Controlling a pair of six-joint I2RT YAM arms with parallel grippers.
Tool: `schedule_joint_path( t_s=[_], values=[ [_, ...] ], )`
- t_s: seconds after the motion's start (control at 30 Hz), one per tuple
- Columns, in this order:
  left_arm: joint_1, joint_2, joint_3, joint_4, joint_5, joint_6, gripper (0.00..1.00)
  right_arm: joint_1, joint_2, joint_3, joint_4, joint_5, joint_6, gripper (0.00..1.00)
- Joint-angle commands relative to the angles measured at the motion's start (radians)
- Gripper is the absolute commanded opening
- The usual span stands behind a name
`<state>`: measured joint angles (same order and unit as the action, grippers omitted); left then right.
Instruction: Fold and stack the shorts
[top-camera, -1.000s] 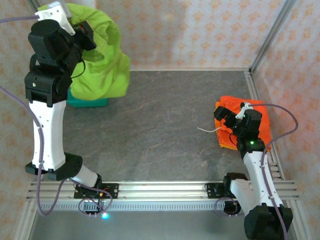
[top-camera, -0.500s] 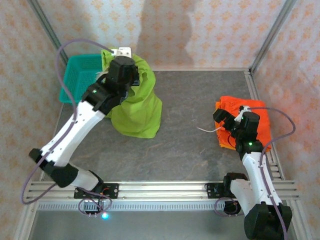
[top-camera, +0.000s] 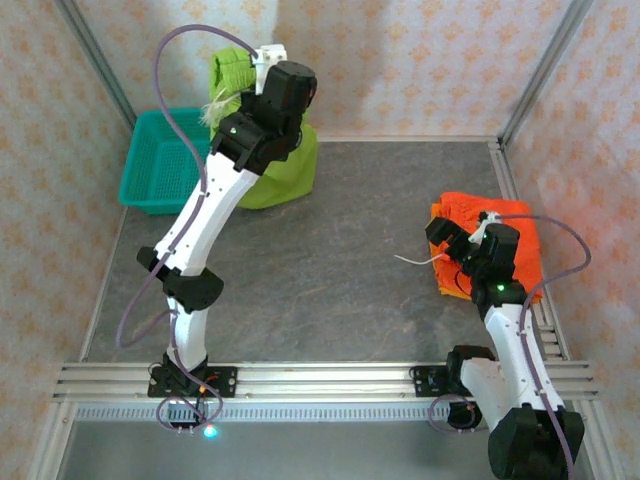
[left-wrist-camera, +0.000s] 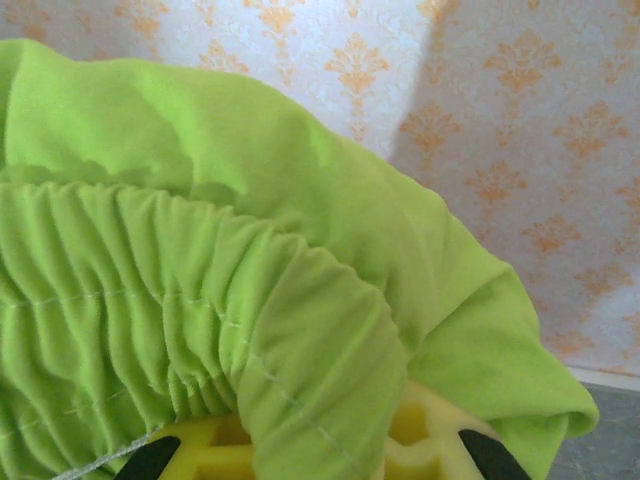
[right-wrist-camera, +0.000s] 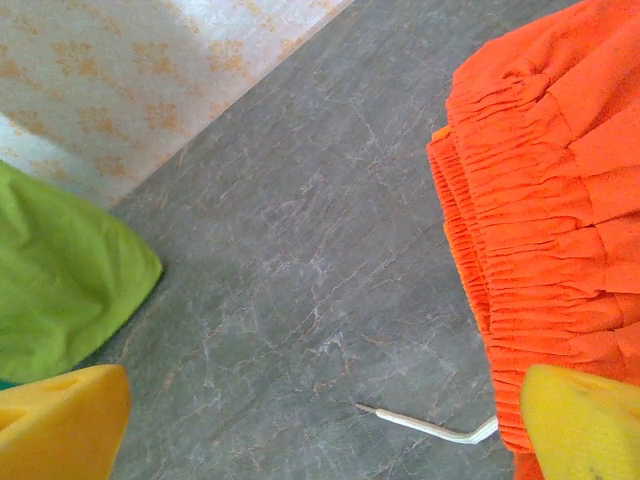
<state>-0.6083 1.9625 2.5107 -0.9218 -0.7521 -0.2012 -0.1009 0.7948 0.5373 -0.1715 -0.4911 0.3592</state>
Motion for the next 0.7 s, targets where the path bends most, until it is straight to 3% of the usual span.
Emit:
schedule_joint_path(
  t_s=[0.0,0.13,0.23,0.27,0.4,0.53,0.67],
  values=[
    [-0.085,-0.07,-0.169,0.041,-0.092,-0.026,0.08,0.003,-0.002,0.016,0.017,0.002,0.009,0.99],
    [-0.167,-0.144,-0.448,0.144,0.095,-0.123,0.22,0.003,-0.008,0.01,-0.003,0.025,0.006,0.99],
    [-0.243,-0.162,-0.637,0.287,0.277,-0.142,0.48,0.004,-0.019,-0.007,-0.004,0.044,0.018,0.99],
    [-0.263,-0.152,-0.662,0.305,0.342,-0.151,0.61,0.003,-0.022,-0.009,-0.005,0.048,0.023,0.99],
    [-0.297,-0.156,-0.696,0.333,0.44,-0.205,0.85,0.003,-0.038,-0.015,-0.015,0.055,0.038,0.99],
    [-0.289,-0.264,-0.777,0.392,0.451,-0.211,0.94,0.003,-0.061,-0.029,-0.014,0.049,0.065,0.99],
    [-0.223,-0.39,-0.89,0.396,0.505,-0.249,0.99,0.003,-0.043,-0.041,0.03,-0.051,0.077,0.99]
  ],
)
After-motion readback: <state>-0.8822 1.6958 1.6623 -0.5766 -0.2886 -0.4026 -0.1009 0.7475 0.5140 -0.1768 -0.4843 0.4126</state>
